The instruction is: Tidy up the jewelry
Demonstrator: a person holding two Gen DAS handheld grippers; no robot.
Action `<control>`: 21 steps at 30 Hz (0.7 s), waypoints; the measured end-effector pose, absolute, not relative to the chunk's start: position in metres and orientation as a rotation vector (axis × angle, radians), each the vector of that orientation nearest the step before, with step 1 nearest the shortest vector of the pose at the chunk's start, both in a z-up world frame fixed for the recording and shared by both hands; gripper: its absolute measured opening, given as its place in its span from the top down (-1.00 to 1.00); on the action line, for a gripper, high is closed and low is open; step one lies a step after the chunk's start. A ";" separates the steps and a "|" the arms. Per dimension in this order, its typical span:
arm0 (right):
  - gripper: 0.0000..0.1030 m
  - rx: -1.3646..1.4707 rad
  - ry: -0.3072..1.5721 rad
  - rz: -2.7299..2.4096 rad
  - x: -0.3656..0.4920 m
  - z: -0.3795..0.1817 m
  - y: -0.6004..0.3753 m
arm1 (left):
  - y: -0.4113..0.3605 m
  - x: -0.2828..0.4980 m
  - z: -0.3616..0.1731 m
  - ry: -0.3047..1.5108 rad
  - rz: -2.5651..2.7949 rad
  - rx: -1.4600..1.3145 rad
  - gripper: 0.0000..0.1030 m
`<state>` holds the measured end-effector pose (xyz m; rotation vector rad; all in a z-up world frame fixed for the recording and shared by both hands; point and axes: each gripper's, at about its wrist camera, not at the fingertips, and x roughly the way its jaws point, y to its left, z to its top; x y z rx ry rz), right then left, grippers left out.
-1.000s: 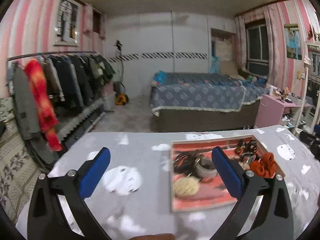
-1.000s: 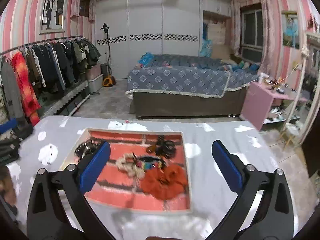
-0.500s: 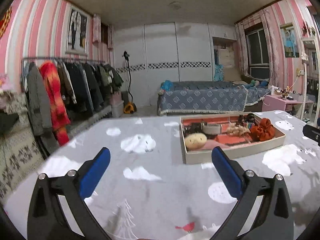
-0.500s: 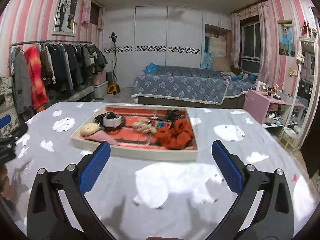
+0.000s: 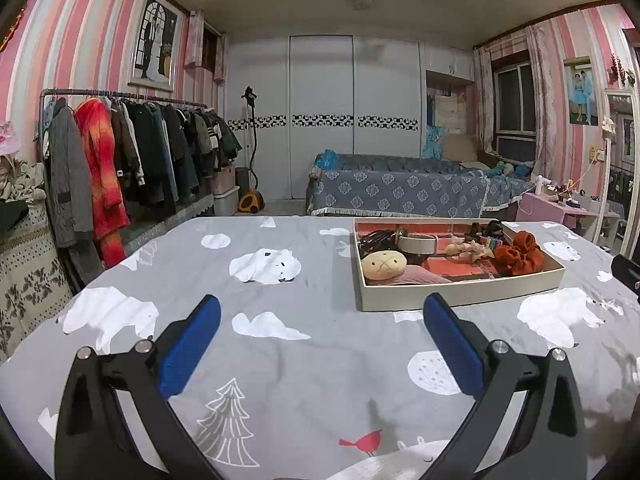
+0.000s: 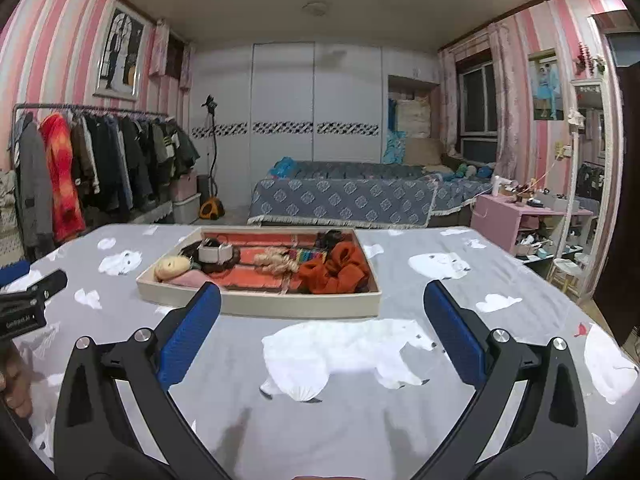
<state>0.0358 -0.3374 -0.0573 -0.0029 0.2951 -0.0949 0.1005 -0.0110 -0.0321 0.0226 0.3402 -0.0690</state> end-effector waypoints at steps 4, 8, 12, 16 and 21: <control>-0.92 -0.018 0.309 -0.085 0.039 -0.060 -0.333 | -0.011 0.100 -0.032 0.338 -0.068 0.021 -0.92; -0.92 -0.012 0.313 -0.083 0.039 -0.061 -0.334 | -0.011 0.101 -0.033 0.342 -0.066 0.019 -0.92; -0.92 -0.005 0.317 -0.076 0.039 -0.062 -0.334 | -0.010 0.098 -0.032 0.338 -0.058 0.019 -0.92; -0.92 -0.004 0.314 -0.069 0.038 -0.062 -0.332 | -0.010 0.097 -0.032 0.331 -0.051 0.024 -0.92; -0.92 -0.004 0.320 -0.064 0.039 -0.063 -0.331 | -0.011 0.097 -0.032 0.333 -0.053 0.029 -0.92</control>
